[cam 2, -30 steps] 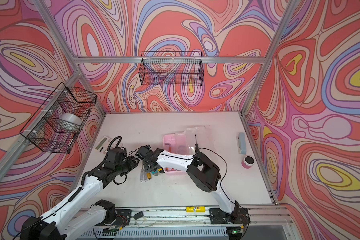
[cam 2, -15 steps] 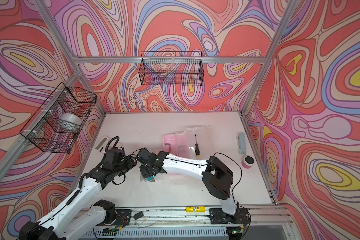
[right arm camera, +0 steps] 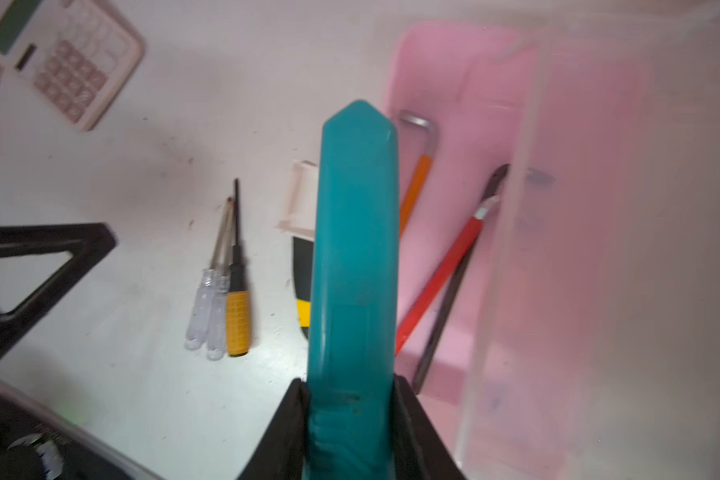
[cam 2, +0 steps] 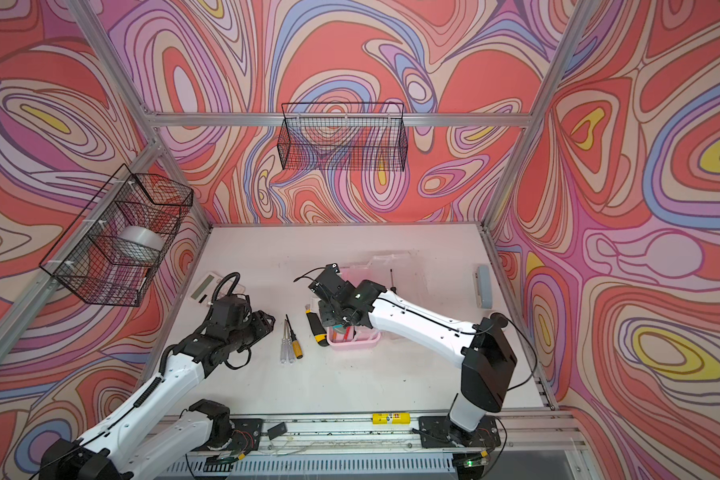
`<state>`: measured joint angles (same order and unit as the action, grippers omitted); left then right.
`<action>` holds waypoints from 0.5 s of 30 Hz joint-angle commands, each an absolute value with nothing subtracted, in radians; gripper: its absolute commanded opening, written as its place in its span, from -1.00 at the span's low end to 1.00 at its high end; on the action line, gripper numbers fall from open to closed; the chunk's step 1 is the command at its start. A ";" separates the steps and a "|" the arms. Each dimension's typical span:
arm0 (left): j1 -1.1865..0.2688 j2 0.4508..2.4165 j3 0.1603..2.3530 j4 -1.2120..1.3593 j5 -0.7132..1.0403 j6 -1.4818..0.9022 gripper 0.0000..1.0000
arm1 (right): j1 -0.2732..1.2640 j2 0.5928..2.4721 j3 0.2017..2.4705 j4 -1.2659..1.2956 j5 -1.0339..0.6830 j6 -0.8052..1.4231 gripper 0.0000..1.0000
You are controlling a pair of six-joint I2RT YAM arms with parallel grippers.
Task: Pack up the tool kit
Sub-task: 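Lift the teal utility knife over the pink box with the right gripper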
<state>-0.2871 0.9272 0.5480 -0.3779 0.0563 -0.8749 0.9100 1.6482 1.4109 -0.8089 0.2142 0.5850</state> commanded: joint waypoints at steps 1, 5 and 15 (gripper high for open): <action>-0.279 0.932 0.560 -0.381 0.057 -0.868 0.15 | 0.871 1.626 1.376 -0.844 0.291 0.559 -0.59; -0.280 0.939 0.557 -0.378 0.058 -0.870 0.15 | 0.845 1.636 1.364 -0.847 0.334 0.555 -0.59; -0.280 0.982 0.572 -0.362 0.071 -0.867 0.15 | 0.830 1.740 1.441 -0.986 0.568 0.609 -0.45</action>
<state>-0.2871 0.9680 0.5484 -0.3737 0.0631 -0.8745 0.8352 1.6997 1.3956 -0.9073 0.4366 0.5819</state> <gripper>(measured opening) 0.575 0.320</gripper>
